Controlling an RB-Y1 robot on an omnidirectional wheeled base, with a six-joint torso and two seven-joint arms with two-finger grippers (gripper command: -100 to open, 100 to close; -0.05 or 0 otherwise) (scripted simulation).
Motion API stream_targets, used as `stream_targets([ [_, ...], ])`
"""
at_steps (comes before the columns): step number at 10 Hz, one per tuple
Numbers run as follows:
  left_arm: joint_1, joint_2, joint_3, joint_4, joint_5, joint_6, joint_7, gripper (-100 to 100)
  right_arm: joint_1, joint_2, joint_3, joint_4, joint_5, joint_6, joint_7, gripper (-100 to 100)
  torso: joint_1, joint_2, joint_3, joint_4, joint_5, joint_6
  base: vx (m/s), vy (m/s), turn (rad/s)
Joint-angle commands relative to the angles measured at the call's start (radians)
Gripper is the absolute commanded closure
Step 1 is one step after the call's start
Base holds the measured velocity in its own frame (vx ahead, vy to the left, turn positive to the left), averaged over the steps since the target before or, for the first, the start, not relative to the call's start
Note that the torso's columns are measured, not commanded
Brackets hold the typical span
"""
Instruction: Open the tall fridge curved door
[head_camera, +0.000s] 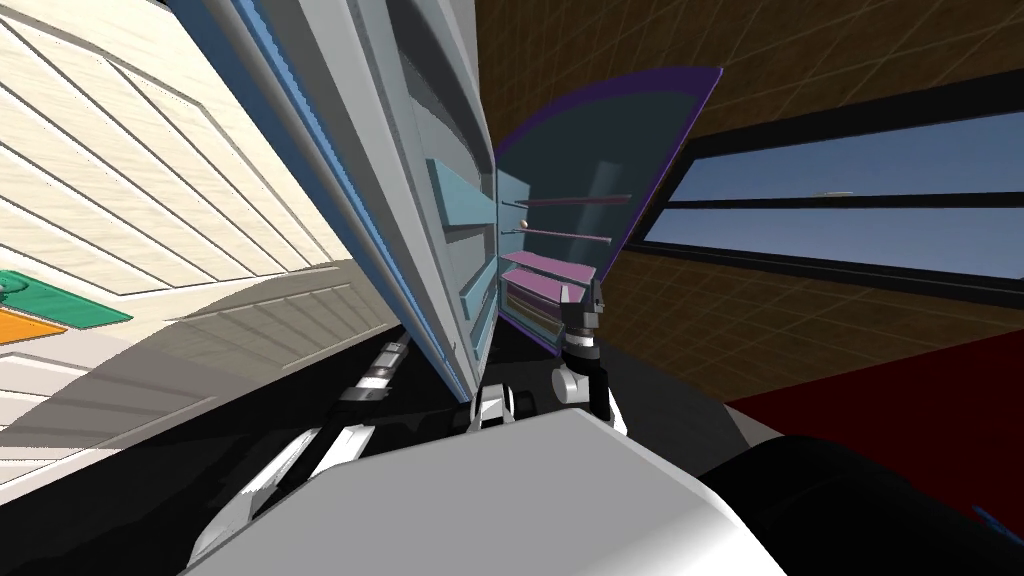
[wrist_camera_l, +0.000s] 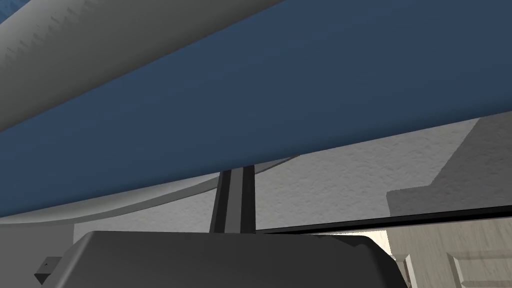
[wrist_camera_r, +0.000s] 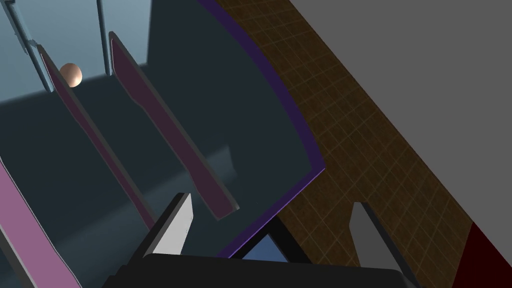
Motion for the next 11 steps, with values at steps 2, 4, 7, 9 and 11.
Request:
stream_targets([
  [2,0.005,0.014,-0.03,0.016,-0.003,-0.019,0.017,100,0.0,0.0,0.0,0.0,0.0,0.0,0.0,0,-0.012,0.004,0.002,0.004,-0.006,-0.001,0.057,0.244,-0.045],
  [4,0.005,0.022,-0.043,0.02,-0.004,-0.029,0.025,100,0.0,0.0,0.0,0.0,0.0,0.0,0.0,0,-0.012,0.008,0.004,0.006,-0.007,0.001,0.026,0.219,-0.131],
  [7,0.032,0.068,-0.013,-0.065,0.02,0.023,0.051,-100,0.0,0.001,0.001,0.0,0.0,0.0,0.0,0,-0.022,0.009,0.004,0.007,-0.011,0.0,0.015,-0.002,0.056],
  [9,0.048,0.092,-0.003,-0.107,0.031,0.046,0.066,-100,0.0,0.001,0.001,0.0,0.0,0.0,0.0,0,-0.016,0.011,0.006,0.009,-0.01,0.001,-0.005,-0.052,0.037],
  [11,0.063,0.116,0.008,-0.149,0.041,0.069,0.081,-100,0.0,0.001,0.001,0.0,0.0,0.0,0.0,0,-0.013,0.01,0.005,0.009,-0.009,0.001,0.009,-0.016,0.041],
])
